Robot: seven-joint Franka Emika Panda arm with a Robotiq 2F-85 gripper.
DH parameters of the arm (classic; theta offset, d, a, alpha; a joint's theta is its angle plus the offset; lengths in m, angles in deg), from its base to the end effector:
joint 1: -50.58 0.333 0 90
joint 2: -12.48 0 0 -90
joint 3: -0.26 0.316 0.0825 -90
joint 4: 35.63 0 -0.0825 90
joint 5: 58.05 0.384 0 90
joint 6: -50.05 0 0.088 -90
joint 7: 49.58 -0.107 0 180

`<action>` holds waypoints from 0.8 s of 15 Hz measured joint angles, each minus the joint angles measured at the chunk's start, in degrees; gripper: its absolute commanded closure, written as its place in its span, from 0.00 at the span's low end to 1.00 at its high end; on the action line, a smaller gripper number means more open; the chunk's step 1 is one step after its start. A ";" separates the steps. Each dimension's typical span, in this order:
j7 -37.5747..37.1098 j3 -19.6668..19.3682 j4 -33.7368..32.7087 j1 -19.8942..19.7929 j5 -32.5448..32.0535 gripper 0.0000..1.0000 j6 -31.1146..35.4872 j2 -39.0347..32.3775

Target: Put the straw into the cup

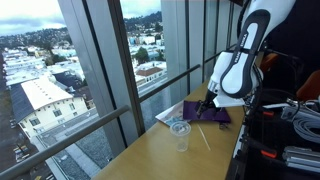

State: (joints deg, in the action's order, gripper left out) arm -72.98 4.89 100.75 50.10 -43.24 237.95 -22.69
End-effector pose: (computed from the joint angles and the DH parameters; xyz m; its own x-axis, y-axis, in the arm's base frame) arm 0.4991 0.0137 0.0975 0.7849 -0.5825 0.2112 -0.5540 -0.8124 -0.1817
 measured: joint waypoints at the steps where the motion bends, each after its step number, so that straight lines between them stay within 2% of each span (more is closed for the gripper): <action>1: -0.27 -0.70 -0.82 1.46 1.15 0.00 0.01 -1.12; 4: -0.98 -1.89 -1.84 4.03 2.49 0.00 0.01 -2.37; 12: -1.07 -1.60 -1.91 3.65 2.51 0.00 -0.09 -3.01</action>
State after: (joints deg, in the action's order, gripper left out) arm -74.05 3.29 98.84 53.75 -40.74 237.86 -25.70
